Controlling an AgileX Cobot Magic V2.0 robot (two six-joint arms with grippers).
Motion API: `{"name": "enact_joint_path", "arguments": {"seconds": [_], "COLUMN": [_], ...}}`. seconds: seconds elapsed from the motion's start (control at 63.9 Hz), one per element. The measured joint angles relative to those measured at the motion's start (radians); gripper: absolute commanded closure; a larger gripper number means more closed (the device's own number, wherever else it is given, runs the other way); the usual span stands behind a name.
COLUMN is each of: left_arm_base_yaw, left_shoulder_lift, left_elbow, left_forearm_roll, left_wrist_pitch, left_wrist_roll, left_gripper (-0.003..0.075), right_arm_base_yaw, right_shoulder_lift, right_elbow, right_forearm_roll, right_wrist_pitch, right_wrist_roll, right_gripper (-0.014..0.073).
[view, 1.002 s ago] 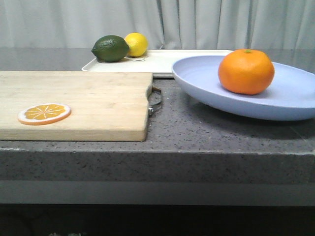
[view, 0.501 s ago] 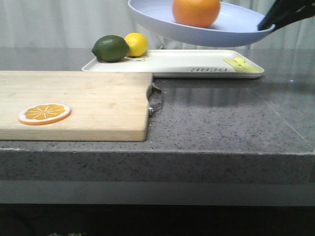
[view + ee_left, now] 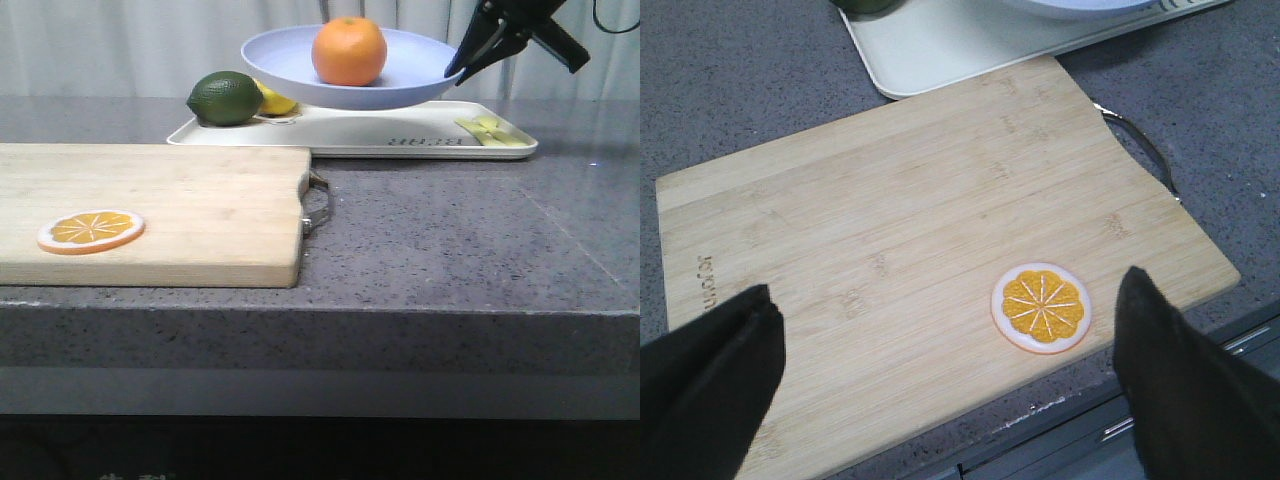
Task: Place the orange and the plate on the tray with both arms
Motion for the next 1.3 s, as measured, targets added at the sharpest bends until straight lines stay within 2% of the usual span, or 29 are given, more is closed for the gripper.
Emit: {"name": "enact_joint_path", "arguments": {"seconds": [0.204,0.282,0.439,0.611,0.658,0.799,1.081,1.3], "left_arm_base_yaw": [0.0,0.0,0.0,0.0,0.0,0.0,0.0,0.0], "left_shoulder_lift": [0.0,0.0,0.0,0.0,0.0,0.0,0.0,0.0], "left_elbow": [0.0,0.0,0.0,0.0,0.0,0.0,0.0,0.0], "left_forearm_roll": [0.0,0.0,0.0,0.001,0.001,0.001,0.016,0.035], "left_wrist_pitch": [0.0,0.0,0.0,0.0,0.0,0.0,0.0,0.0], "left_wrist_roll": [0.0,0.0,0.0,0.0,0.0,0.0,0.0,0.0], "left_gripper": [0.0078,0.0078,0.0078,0.0078,0.0078,0.0078,0.0078,0.0078], "right_arm_base_yaw": [0.011,0.011,0.011,0.011,0.011,0.011,0.011,0.011], "right_shoulder_lift": [0.126,0.151,0.161,0.161,0.161,0.161,0.141,0.044], "right_elbow": [-0.166,-0.198,-0.212,-0.216,-0.216,-0.247,-0.411,-0.435], "right_forearm_roll": [-0.064,-0.073,-0.106,-0.111,-0.111,-0.111,-0.118,-0.172], "right_wrist_pitch": [0.061,0.075,0.079,0.079,0.079,0.102,0.166,0.178], "right_wrist_roll": [0.063,0.08,0.123,0.127,0.127,0.13,0.133,0.133], "right_gripper": [0.0659,0.063,0.0489,0.0278,0.0251,0.0244,0.0244,0.0244]}}
